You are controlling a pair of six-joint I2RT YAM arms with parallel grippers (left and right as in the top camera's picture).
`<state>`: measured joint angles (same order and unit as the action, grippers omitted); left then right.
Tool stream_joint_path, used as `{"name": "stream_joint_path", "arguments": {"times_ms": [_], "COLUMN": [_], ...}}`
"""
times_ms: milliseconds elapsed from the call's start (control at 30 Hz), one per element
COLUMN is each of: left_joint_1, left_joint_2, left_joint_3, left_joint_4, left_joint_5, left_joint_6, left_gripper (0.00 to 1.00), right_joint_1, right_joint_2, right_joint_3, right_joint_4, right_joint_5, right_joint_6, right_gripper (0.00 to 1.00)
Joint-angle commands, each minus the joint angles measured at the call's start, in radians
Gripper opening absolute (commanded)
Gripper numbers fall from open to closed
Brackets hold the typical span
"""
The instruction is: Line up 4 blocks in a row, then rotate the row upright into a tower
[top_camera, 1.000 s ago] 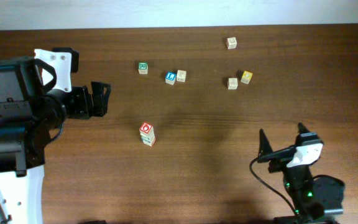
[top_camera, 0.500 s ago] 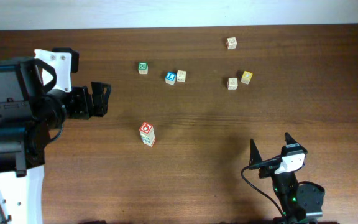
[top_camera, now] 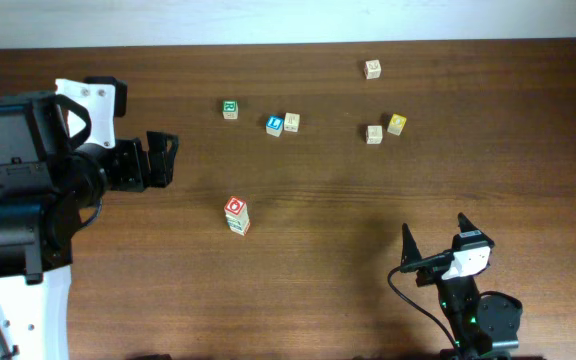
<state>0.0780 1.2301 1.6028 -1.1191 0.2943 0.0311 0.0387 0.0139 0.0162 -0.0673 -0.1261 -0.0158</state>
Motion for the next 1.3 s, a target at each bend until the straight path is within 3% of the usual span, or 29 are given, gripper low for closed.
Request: {"name": "stream_joint_path", "arguments": {"times_ms": [0,167,333,433,800,933,1067,1267], "left_joint_1": [0.002,-0.007,-0.026,-0.061,-0.067,-0.067,-0.067,-0.067], "left_joint_2": [-0.013,-0.014,-0.097,-0.232,-0.848,-1.072,-1.225,-1.225], "left_joint_3": [0.008,0.008,-0.027,-0.183,-1.093,-1.363,-1.518,-1.590], "left_joint_4": [-0.001,-0.003,0.008,0.106,0.786,0.959,1.014,1.047], "left_joint_5": [-0.003,-0.003,-0.098,-0.101,-0.101,-0.101,-0.101,-0.118], "left_joint_6": [0.016,0.016,0.063,0.134,0.308,0.372,0.455,0.527], "left_gripper": [0.99,0.99,0.99,0.99,0.99,0.99,0.99,0.99], "right_joint_1": [-0.006,-0.006,-0.006,-0.006,-0.006,-0.006,-0.006,-0.006], "right_joint_2": [-0.010,-0.010,-0.010,-0.010,-0.010,-0.010,-0.010,-0.010], "right_joint_3": [-0.011,-0.011,-0.011,-0.011,-0.011,-0.011,-0.011,-0.011], "right_joint_4": [0.001,0.001,0.001,0.001,0.001,0.001,0.001,0.001], "right_joint_5": [-0.010,-0.010,-0.009,-0.010,-0.009,-0.009,-0.010,-0.009], "right_joint_6": [-0.003,-0.003,-0.003,-0.003,-0.003,-0.003,-0.003,-0.003], "right_gripper": [0.98,0.98,0.98,0.98,0.98,0.98,0.98,0.98]}}
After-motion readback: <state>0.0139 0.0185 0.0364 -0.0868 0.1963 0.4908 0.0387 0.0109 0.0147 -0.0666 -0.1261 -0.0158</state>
